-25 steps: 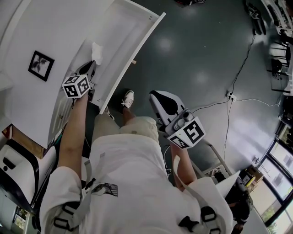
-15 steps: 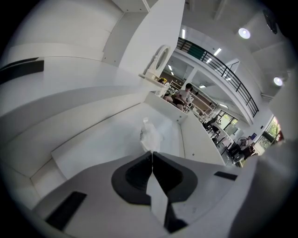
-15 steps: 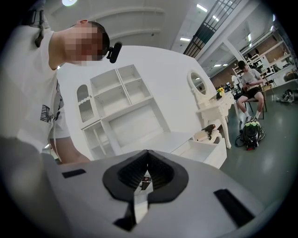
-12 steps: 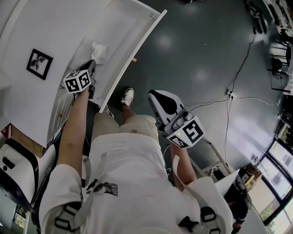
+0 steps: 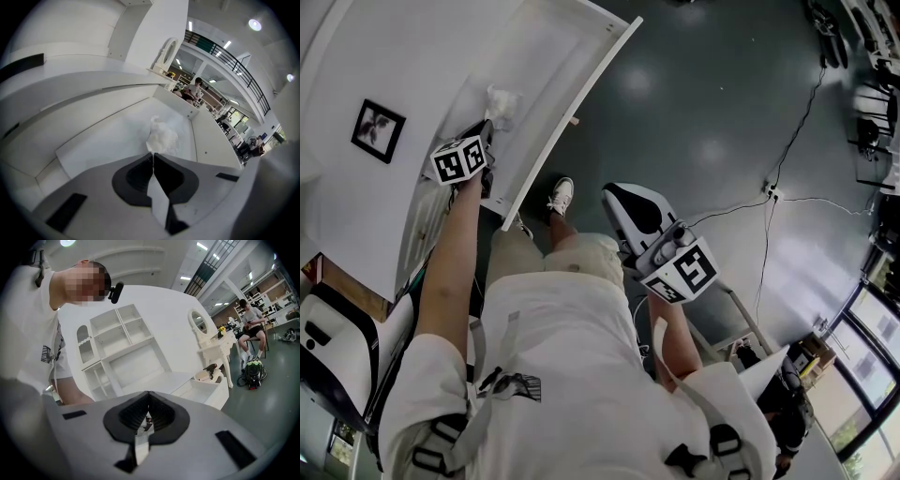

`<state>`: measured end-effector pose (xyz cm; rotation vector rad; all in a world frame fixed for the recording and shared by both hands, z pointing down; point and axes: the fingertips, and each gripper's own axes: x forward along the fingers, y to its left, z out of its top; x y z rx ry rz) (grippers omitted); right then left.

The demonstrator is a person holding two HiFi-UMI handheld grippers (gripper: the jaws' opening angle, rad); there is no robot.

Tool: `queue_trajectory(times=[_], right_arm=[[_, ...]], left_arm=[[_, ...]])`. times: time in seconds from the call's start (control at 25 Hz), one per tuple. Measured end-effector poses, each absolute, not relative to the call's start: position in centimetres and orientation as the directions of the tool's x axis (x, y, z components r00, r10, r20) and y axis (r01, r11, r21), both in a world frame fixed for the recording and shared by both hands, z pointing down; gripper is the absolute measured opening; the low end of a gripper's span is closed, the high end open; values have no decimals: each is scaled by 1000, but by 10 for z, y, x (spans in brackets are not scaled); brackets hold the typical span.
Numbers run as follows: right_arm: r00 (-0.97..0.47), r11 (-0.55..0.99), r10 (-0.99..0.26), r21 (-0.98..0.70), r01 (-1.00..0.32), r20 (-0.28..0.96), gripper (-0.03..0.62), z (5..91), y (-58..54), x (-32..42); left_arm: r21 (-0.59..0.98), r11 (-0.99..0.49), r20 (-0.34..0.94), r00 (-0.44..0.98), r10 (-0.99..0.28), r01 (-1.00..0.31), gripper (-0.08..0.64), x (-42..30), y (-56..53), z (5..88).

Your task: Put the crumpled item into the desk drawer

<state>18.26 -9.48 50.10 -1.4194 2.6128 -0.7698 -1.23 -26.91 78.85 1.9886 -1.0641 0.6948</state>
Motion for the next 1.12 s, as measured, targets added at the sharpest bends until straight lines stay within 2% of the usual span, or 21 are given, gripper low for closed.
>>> queue_trajectory(times=[0.64, 1.12], right_arm=[[-573, 444, -803, -478, -758, 162, 11, 508, -91, 192], [-568, 447, -808, -463, -765, 158, 11, 503, -80, 191]], left_arm=[[214, -379, 815, 379, -438, -900, 20, -13, -276, 793], [218, -371, 829, 372, -417, -903, 21, -17, -272, 797]])
